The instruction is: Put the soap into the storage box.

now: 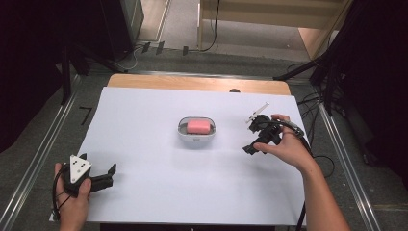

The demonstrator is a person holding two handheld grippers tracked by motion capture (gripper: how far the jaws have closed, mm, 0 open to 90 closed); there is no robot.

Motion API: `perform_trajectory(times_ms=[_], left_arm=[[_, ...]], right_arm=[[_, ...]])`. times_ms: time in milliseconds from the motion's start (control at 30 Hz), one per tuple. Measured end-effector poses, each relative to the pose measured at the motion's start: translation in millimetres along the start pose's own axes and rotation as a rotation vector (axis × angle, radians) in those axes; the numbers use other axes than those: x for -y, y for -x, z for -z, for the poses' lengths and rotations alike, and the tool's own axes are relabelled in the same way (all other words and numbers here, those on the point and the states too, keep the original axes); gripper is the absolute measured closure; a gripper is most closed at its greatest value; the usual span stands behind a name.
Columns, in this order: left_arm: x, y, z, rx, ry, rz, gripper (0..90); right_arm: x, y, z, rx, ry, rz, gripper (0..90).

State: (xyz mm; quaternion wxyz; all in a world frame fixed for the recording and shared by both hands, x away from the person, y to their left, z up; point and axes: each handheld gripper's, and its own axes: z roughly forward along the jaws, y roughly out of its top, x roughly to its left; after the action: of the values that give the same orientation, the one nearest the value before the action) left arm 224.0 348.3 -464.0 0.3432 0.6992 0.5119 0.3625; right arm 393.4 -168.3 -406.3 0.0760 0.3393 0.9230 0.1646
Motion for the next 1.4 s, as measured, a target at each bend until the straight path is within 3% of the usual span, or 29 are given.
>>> perform_trajectory(times_ms=[600, 800, 1400], left_arm=[[-0.2, 0.7, -0.5, -0.001, -0.005, -0.008, 0.5], [-0.2, 0.7, -0.6, -0.002, -0.005, -0.007, 0.5], [-0.3, 1.2, -0.5, -0.007, -0.007, -0.010, 0.5]], right_arm=[[35.1, -0.6, 1.5, 0.020, 0.008, -0.056, 0.0], [52.4, -0.2, 1.4, 0.015, 0.041, -0.073, 0.0], [107.4, -2.5, -0.4, 0.028, 0.084, -0.189, 0.0]])
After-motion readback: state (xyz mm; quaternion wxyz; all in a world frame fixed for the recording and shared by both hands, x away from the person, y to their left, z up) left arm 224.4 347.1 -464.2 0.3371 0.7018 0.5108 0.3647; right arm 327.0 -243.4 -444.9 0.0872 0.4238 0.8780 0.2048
